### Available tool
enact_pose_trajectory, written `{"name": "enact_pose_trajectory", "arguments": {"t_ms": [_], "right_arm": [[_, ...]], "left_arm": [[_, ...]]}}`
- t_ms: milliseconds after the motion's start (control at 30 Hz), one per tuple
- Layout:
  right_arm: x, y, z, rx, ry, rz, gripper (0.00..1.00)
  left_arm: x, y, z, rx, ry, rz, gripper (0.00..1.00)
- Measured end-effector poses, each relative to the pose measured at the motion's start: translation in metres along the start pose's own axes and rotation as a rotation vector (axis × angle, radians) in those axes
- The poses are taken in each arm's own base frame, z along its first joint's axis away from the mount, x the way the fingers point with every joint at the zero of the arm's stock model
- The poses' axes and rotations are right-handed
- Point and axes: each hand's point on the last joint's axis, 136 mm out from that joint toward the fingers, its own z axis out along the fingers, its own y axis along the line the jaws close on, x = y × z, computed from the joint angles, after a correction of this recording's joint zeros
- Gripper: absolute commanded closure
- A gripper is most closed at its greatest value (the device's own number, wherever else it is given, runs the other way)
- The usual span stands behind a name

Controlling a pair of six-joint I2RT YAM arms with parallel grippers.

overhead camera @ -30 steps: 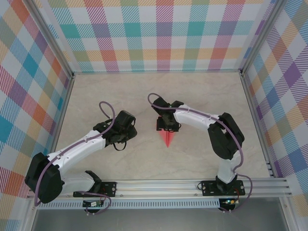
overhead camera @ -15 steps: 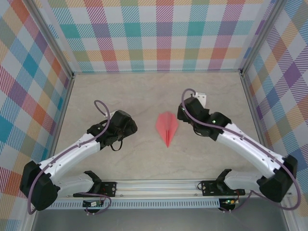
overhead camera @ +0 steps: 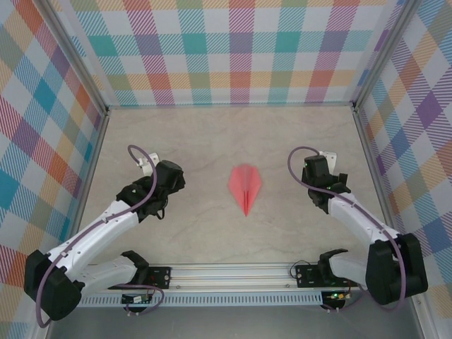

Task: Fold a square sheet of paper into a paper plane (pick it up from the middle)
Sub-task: Reset both arms

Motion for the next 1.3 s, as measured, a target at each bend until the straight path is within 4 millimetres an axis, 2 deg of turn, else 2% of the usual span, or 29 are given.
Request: {"name": "enact_pose_trajectory", "arguments": {"t_ms": [100,233,333,467,567,667,767,800,833,1067,1200,1300], "right_arm": [[0.005,0.017,0.019,-0.063,0.004,-0.021,0.07],[0.007,0.042,0.04,-0.161,-0.028,-0.042,0.07],[0.005,0.058,0.046,-0.246,-0.073,-0.071,0.08],[-0.014,0.071,0.045,-0.337,-0.197,-0.105,0.06],[-0.014,0.067,0.044,-0.375,-0.257,-0.097,0.06],[-0.01,0.06,0.047,-0.399,-0.268,-0.065,0.06],[-0.016,0.054,0.057,-0.417,-0.286,-0.018,0.06],[-0.013,0.052,0.061,-0.42,-0.275,-0.009,0.0],[-0.012,0.052,0.062,-0.424,-0.269,-0.001,0.0],[-0.015,0.055,0.06,-0.448,-0.278,0.019,0.0],[-0.015,0.055,0.06,-0.454,-0.277,0.022,0.0],[-0.015,0.056,0.06,-0.459,-0.278,0.022,0.0]], "left_arm": [[-0.01,0.019,0.01,-0.072,-0.029,0.001,0.0],[-0.013,0.042,0.029,-0.146,-0.04,-0.003,0.0],[-0.01,0.05,0.043,-0.177,-0.05,0.028,0.0],[-0.002,0.057,0.061,-0.182,-0.103,0.055,0.0],[0.008,0.067,0.074,-0.188,-0.126,0.089,0.0],[0.007,0.069,0.085,-0.181,-0.149,0.101,0.0],[0.001,0.063,0.096,-0.138,-0.193,0.096,0.0],[0.0,0.06,0.1,-0.122,-0.201,0.102,0.0],[0.001,0.058,0.105,-0.111,-0.204,0.111,0.0],[0.012,0.031,0.142,0.0,-0.198,0.197,0.0],[0.017,0.035,0.162,0.055,-0.198,0.17,0.0],[0.022,0.04,0.167,0.098,-0.179,0.153,0.0]]}}
